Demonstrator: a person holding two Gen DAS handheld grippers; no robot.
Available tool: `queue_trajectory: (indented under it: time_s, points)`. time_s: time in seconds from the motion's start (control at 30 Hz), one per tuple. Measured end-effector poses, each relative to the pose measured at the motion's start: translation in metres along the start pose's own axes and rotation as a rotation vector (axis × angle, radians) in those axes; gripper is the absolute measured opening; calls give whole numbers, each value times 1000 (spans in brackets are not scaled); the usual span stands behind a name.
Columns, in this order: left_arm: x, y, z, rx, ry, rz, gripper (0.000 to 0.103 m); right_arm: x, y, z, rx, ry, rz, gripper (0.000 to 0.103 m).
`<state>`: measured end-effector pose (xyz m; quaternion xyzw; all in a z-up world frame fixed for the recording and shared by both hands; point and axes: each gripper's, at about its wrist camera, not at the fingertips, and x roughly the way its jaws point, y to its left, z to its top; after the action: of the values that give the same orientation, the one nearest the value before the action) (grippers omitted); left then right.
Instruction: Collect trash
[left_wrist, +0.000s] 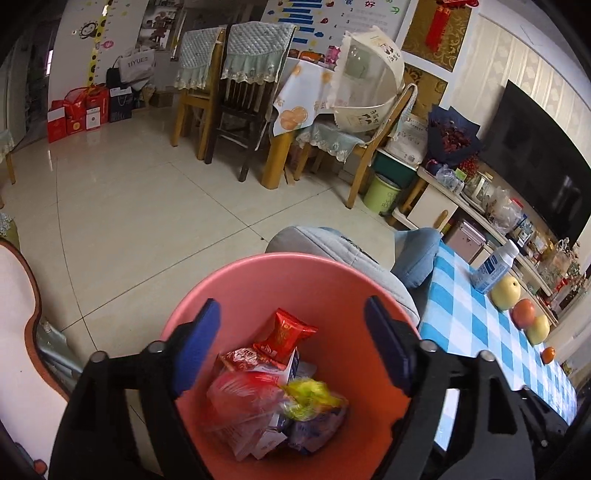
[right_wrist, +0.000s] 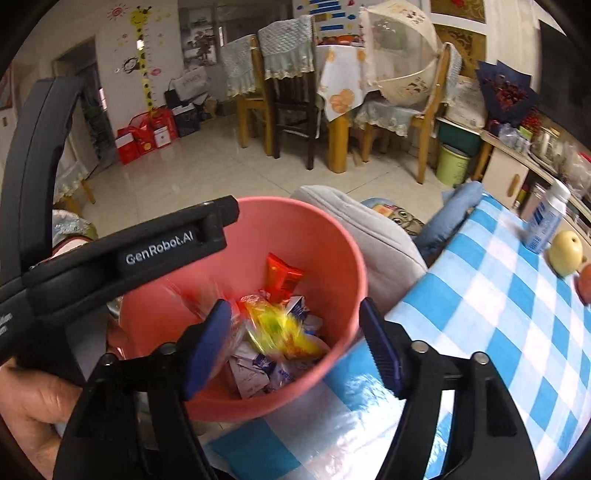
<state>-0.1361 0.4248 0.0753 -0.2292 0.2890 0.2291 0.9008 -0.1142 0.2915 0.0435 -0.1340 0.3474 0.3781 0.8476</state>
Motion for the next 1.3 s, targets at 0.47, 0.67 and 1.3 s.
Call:
queue_trajectory:
  time_s: [0.47, 0.67, 1.3]
  points:
    - [-7, -50, -15, 123, -56, -209, 92, -61, -46, -41, 79, -56, -171, 91]
    - [-10, -77, -27, 194, -31, -289, 92, -90, -61, -65, 95, -81, -237, 91]
    - [-42, -168, -86, 377, -2, -368, 92, -159, -116, -131, 184, -120, -432, 98]
